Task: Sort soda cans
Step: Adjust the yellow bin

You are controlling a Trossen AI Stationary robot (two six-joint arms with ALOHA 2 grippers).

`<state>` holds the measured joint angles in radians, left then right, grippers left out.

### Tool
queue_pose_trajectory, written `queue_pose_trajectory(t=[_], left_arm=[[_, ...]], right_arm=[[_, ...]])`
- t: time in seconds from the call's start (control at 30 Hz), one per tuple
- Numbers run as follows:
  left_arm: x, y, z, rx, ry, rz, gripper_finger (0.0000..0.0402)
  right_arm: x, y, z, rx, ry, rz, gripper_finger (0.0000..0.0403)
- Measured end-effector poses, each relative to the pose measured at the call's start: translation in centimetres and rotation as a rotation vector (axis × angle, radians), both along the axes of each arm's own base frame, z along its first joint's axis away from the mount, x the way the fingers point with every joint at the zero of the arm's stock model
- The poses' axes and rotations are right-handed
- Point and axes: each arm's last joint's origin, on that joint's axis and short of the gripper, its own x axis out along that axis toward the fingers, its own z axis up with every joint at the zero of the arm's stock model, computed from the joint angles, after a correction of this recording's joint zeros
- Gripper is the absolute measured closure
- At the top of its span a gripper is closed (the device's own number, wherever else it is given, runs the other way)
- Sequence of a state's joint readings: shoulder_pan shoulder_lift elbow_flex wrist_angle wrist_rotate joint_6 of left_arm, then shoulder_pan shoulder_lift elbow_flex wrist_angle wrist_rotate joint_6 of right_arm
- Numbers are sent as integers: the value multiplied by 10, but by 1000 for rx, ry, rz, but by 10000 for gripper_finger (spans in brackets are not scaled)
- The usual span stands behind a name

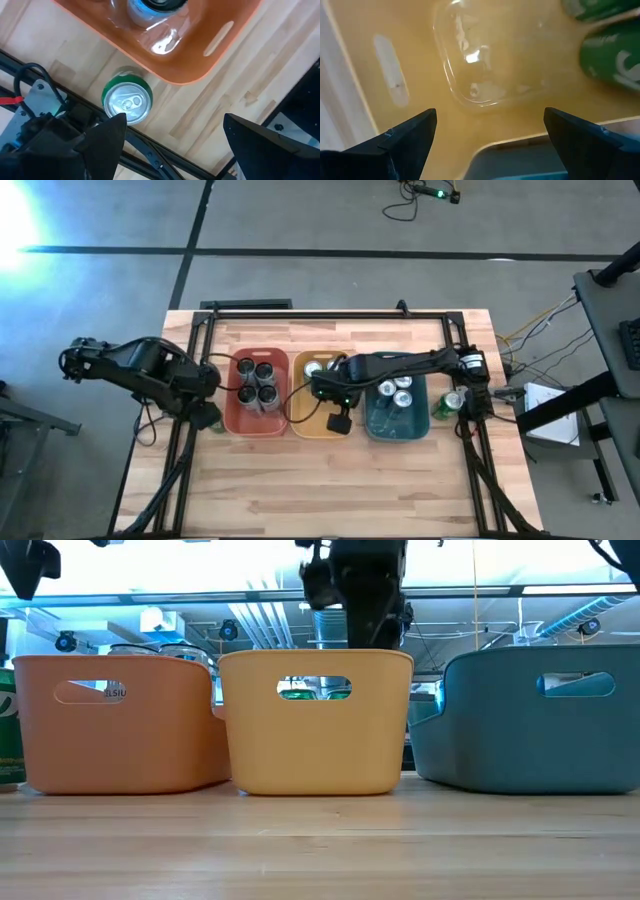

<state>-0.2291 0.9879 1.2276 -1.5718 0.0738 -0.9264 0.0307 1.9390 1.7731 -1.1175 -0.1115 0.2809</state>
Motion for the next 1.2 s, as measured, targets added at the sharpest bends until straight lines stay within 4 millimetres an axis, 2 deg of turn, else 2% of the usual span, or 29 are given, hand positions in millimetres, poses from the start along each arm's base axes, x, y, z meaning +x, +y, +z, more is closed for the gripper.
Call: queue_pose_trajectory(t=[0.57,0.97,1.2], left_arm=[[4,0,-5,48,14,-17,84],[4,0,-5,48,14,-17,84],[4,0,-5,49,14,-17,84]], right_arm=[[7,-13,-38,33,122,-198,39],[3,-18,-43,-17,149,-240,39],[0,-17,-38,-22,152,-260,39]])
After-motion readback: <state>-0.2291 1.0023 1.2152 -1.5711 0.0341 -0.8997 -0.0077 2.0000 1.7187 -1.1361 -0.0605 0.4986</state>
